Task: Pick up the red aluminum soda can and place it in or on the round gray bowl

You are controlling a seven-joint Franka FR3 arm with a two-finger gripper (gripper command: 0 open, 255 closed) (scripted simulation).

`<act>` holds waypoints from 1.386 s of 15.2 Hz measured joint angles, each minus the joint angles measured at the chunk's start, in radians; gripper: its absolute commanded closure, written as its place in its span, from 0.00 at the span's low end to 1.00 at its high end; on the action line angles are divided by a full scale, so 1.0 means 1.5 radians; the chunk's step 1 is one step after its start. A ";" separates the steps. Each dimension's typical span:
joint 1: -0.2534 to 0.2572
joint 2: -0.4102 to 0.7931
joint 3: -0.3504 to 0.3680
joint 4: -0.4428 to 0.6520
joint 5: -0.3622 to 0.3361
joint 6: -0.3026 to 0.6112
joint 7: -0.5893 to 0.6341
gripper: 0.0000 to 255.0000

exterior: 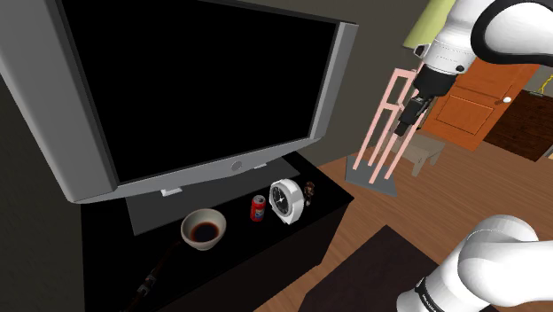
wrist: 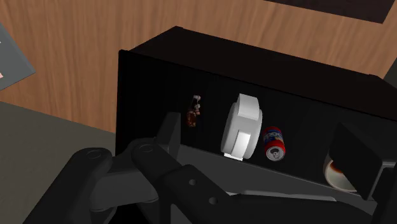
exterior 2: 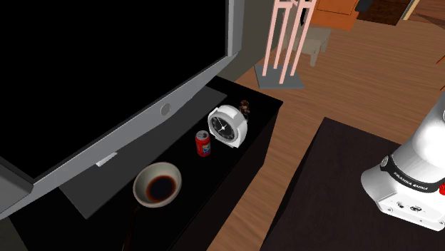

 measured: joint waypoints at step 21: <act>0.020 0.321 0.059 -0.090 0.041 0.377 0.109 0.00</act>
